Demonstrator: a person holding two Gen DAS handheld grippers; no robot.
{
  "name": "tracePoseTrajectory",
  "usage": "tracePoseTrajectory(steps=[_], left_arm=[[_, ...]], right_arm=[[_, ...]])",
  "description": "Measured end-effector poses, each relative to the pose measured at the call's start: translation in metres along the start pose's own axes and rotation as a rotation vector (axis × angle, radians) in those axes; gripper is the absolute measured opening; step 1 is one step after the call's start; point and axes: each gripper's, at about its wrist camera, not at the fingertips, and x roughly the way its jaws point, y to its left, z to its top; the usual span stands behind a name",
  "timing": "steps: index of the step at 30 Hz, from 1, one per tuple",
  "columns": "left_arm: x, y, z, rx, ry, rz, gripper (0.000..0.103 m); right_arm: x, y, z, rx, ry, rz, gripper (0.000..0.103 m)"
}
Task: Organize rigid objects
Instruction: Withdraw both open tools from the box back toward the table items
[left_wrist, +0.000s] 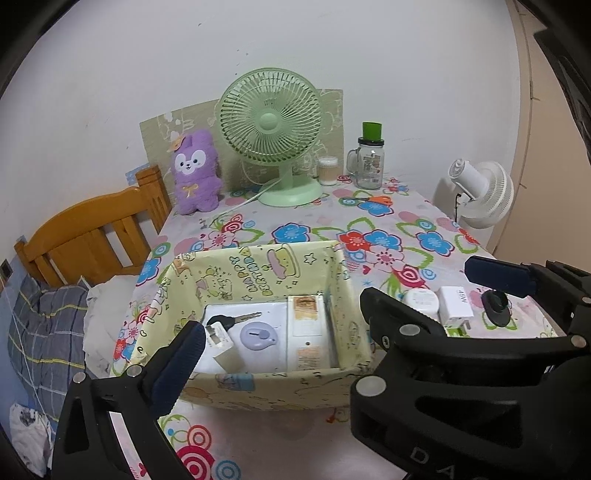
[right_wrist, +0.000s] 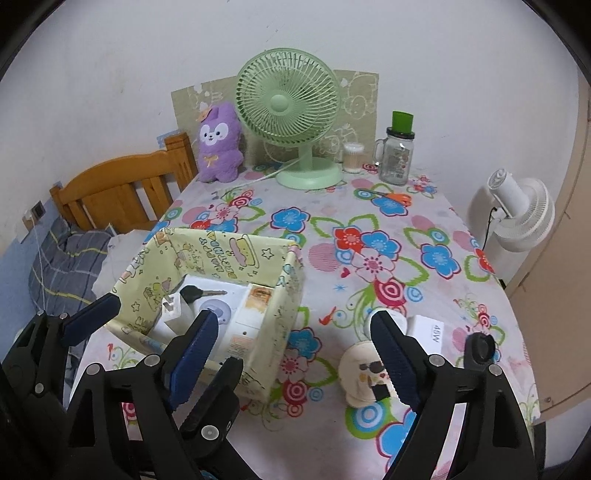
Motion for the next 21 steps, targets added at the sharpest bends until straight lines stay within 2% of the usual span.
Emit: tracePoseTrajectory(steps=[21], left_arm=[[-0.016,-0.041,-0.004,0.038,-0.03,-0.02,0.103]], right_arm=[[-0.032,-0.036,-0.017,0.016,-0.046,-0.073,0.088]])
